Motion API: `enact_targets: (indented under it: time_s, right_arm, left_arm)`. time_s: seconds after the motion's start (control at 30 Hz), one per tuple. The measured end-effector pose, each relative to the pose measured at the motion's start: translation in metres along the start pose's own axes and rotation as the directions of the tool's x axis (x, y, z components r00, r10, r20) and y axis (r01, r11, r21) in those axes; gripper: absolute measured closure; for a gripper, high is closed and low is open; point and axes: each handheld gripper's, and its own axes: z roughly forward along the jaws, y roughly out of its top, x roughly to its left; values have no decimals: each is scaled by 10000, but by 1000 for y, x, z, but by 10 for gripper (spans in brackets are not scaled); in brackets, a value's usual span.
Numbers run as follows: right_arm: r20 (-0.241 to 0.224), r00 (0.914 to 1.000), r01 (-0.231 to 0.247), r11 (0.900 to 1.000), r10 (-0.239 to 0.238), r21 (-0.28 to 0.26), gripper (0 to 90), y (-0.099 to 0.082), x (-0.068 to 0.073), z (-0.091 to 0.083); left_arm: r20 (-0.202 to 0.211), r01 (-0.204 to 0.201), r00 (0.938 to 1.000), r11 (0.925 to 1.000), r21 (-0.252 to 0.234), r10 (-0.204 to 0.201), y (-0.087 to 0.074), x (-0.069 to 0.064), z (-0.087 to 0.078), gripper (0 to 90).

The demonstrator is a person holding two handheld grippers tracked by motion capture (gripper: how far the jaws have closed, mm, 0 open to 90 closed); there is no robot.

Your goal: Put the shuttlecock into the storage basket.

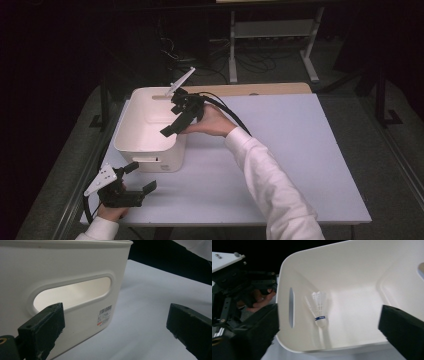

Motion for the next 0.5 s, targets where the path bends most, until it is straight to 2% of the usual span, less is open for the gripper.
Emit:
enact_targets:
  time_s: [0.03, 0.1, 0.17, 0.3, 0.33, 0.37, 0.5]
  right_arm:
    - [48, 9999, -130, 9999, 130, -58, 0, -1, 1, -2]
    - [246, 9997, -42, 9998, 46, -187, 0, -4, 0, -5]
    - [178, 9998, 117, 9991, -110, -408, 0, -8, -1, -9]
    - [267, 9996, -16, 9985, 31, -551, 0, -13, -2, -15]
    - [324, 9995, 79, 9983, -60, -572, 0, -15, -3, -16]
    - [297, 9993, -220, 9982, 237, -552, 0, -16, -1, -18]
    - [306, 9992, -248, 9969, 272, -751, 0, -22, -3, -25]
  left_arm:
    - [-23, -29, 10000, 10000, 67, 29, 0, 0, 0, 14]
    - [-36, -29, 10000, 10000, 56, 30, 0, 0, 0, 13]
    - [-51, -2, 10000, 10000, 27, 2, 0, 0, 0, 14]
    - [-60, -6, 10000, 10000, 25, 6, 0, 0, 0, 14]
    - [-65, -20, 10000, 10000, 25, 20, 0, 0, 0, 14]
    - [-48, -12, 10000, 10000, 7, 12, 0, 0, 0, 13]
    - [-57, 27, 10000, 10000, -55, -27, 0, 1, 0, 14]
